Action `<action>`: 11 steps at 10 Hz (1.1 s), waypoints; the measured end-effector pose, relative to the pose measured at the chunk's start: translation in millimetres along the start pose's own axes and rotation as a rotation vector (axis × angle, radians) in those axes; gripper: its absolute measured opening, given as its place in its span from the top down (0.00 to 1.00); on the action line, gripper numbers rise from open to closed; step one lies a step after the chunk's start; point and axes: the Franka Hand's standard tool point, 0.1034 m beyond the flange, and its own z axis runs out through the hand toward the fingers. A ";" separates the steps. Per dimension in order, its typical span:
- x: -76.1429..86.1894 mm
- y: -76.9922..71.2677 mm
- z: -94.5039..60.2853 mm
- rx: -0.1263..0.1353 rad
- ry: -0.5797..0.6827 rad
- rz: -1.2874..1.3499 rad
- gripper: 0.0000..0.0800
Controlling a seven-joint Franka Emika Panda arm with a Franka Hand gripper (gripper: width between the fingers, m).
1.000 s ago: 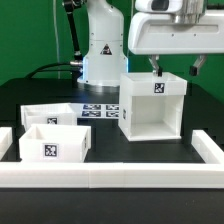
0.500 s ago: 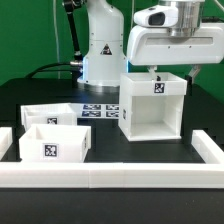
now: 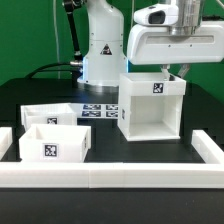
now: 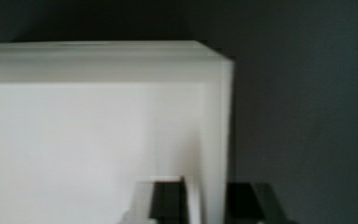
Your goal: Assemble drawer
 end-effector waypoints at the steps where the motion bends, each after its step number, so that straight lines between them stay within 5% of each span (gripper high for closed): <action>1: 0.0 0.0 0.0 0.000 0.000 0.000 0.95; 6: 3.4 3.0 0.0 0.002 0.001 -0.012 0.95; 11: 59.5 21.8 -3.2 0.017 0.051 0.008 0.95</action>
Offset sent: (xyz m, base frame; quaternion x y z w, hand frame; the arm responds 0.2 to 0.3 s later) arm 0.0000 0.0000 0.0000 0.0000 0.0000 0.0000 1.0000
